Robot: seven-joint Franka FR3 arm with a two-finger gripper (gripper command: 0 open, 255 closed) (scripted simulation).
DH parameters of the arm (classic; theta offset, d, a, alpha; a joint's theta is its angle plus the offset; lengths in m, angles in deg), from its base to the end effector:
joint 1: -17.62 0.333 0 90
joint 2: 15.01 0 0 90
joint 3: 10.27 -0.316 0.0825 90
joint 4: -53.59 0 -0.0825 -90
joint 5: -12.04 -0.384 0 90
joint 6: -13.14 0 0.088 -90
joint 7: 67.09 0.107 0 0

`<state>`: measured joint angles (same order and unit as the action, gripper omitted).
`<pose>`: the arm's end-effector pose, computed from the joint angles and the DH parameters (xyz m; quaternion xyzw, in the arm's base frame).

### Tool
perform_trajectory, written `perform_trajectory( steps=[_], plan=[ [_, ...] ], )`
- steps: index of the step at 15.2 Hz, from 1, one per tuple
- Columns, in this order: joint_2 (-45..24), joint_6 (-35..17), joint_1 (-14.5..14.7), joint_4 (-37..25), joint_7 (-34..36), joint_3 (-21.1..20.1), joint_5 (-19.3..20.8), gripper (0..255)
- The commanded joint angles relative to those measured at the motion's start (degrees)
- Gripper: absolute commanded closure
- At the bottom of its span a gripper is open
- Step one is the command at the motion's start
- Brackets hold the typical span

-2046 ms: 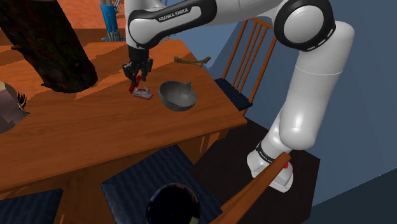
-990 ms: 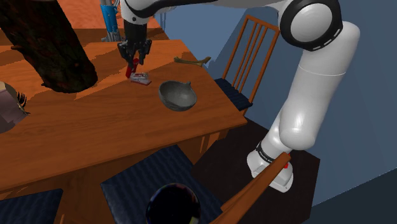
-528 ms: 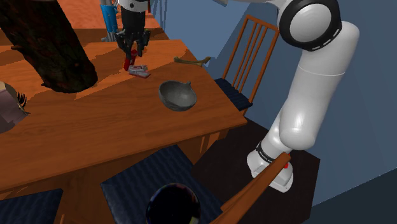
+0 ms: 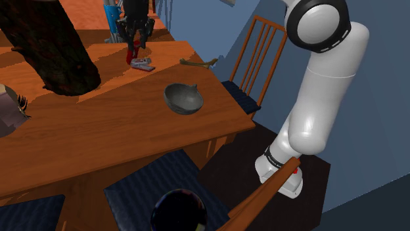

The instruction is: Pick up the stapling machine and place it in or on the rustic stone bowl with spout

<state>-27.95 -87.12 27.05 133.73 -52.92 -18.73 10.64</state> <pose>0.6109 0.1881 0.5906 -0.9972 -0.0281 -0.0535 0.0450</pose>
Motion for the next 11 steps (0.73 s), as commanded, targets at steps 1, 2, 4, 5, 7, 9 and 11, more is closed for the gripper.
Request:
perform_trajectory(
  steps=[1,2,4,5,7,9,11],
  plan=[
    [2.7,-0.2,-0.3,2.9,-0.3,0.0,-0.4,255],
    [5.3,-0.7,-0.6,5.9,-0.6,0.1,-0.9,255],
    [10.3,-1.3,-1.1,11.6,-1.4,0.3,-1.7,255],
    [12.7,-1.5,-1.3,14.1,-1.8,0.5,-2.1,255],
    [17.4,-1.5,-1.7,18.9,-2.6,0.9,-2.8,255],
    [21.9,-1.3,-1.9,23.2,-3.4,1.3,-3.4,255],
    [26.4,-0.7,-2.1,27.2,-4.2,1.8,-4.0,255]
  ],
)
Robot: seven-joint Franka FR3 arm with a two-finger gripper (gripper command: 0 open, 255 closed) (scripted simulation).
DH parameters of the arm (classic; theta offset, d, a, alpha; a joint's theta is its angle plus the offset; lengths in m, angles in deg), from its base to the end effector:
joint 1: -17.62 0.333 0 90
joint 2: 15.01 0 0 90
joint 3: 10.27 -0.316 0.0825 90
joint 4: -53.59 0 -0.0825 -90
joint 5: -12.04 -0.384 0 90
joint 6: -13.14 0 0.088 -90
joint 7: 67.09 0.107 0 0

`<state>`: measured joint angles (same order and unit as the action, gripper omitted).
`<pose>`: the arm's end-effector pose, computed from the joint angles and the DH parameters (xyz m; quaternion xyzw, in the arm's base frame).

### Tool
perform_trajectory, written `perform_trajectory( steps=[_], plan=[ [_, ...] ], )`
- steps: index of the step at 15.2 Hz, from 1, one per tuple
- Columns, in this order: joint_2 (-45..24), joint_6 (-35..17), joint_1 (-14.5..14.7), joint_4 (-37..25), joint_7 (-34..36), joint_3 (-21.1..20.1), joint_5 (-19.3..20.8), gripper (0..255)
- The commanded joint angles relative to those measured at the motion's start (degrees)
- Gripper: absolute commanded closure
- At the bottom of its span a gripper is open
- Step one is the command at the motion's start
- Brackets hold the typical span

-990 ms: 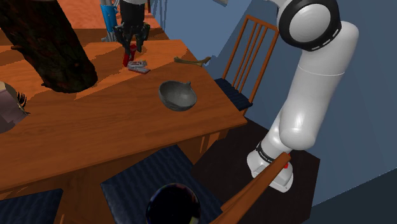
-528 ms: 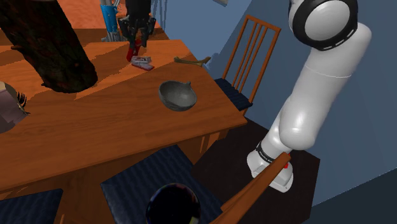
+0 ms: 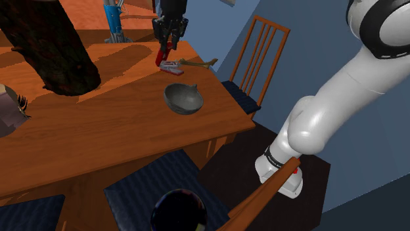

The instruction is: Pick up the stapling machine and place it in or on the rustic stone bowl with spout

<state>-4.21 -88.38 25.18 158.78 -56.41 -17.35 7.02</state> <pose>0.4921 0.1421 0.6158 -0.9972 -0.0280 -0.0531 0.0445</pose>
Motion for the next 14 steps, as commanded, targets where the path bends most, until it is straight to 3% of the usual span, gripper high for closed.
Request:
perform_trajectory(
  steps=[1,3,14],
  plan=[
    [4.9,0.9,-0.3,4.0,-1.1,0.7,-0.6,255],
    [9.9,2.1,-0.4,7.9,-1.9,1.4,-0.9,255],
    [10.8,-6.3,-0.2,17.2,-2.5,1.2,-1.3,255]
  ],
)
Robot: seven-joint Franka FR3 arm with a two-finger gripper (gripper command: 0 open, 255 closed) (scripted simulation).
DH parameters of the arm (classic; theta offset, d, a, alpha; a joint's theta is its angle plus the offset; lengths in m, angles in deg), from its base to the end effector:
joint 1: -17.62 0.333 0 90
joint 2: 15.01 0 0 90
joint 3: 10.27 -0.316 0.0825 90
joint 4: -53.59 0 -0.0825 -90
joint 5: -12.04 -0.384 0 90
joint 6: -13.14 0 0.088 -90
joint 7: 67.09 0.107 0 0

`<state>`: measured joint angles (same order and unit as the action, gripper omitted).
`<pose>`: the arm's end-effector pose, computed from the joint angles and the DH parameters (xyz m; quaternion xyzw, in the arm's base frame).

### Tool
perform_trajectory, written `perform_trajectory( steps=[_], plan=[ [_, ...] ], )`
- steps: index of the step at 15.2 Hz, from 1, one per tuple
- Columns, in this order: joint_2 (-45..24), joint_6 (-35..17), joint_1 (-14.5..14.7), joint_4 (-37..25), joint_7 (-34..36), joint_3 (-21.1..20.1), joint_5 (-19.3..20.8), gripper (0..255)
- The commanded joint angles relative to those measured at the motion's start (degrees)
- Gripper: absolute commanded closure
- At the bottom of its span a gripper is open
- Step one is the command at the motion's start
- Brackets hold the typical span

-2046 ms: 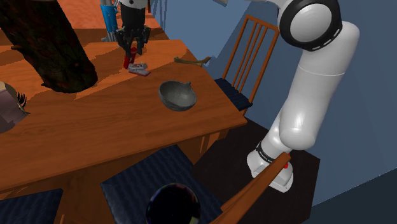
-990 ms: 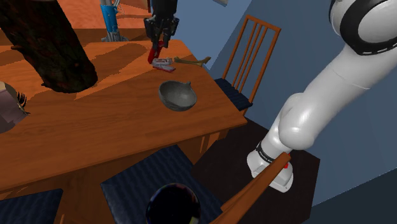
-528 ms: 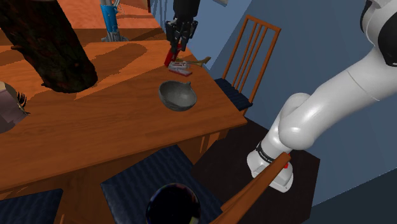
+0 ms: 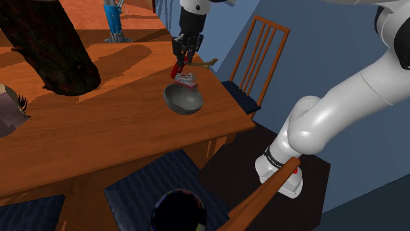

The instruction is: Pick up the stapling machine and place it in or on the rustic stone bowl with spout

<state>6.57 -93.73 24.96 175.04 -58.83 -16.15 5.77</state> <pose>0.4387 0.1178 0.5763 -0.9972 -0.0281 -0.0530 0.0448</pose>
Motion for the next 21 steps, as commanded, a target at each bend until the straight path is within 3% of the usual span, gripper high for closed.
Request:
perform_trajectory(
  steps=[1,9,16,17,21],
  plan=[
    [0.1,-1.7,0.0,1.7,-0.1,0.0,-0.1,255],
    [-0.3,-7.8,0.1,7.5,-0.6,-0.3,-0.3,255],
    [-0.3,-7.8,0.1,7.5,-0.6,-0.3,-0.3,255],
    [-0.3,-7.8,0.1,7.5,-0.6,-0.3,-0.3,0],
    [-0.3,-7.8,0.1,7.5,-0.6,-0.3,-0.3,0]
  ],
)
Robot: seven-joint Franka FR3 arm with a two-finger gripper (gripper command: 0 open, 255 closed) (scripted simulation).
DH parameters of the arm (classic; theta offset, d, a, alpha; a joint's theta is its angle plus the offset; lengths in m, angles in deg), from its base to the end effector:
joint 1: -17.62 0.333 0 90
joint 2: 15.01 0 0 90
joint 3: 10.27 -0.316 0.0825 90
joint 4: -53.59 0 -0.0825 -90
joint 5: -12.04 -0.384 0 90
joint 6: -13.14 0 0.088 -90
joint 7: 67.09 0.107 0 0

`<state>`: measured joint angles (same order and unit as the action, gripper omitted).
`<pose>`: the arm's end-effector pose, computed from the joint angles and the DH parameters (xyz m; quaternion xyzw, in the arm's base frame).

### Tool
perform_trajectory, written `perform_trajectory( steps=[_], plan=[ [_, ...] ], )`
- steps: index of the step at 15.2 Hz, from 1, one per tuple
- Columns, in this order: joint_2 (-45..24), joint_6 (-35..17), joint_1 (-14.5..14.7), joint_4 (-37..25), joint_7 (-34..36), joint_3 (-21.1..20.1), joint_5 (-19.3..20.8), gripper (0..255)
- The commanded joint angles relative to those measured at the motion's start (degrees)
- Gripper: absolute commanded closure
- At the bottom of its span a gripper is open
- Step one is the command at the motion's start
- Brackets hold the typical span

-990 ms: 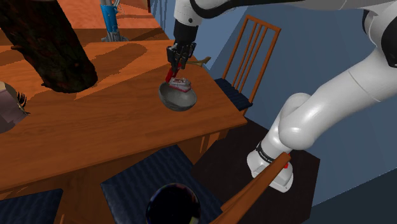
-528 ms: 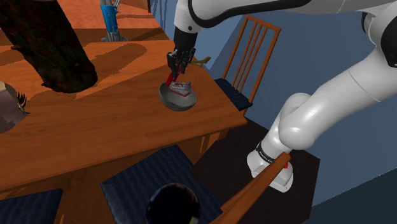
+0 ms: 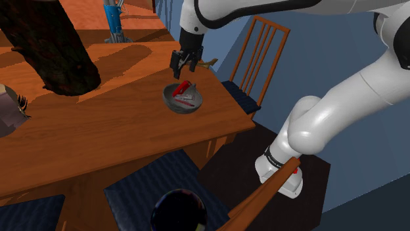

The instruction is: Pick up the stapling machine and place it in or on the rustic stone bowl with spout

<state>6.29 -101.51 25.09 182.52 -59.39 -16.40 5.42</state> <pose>0.4387 0.1175 0.5234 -0.9972 -0.0280 -0.0533 0.0449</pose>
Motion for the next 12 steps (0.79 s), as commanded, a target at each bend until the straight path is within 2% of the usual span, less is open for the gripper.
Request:
perform_trajectory(
  steps=[1,5,12],
  plan=[
    [0.0,0.0,0.0,0.0,0.0,0.0,0.0,0],
    [1.4,7.4,-0.2,-6.0,0.1,0.6,0.3,0],
    [1.4,7.4,-0.2,-6.0,0.1,0.6,0.3,0]
  ],
)
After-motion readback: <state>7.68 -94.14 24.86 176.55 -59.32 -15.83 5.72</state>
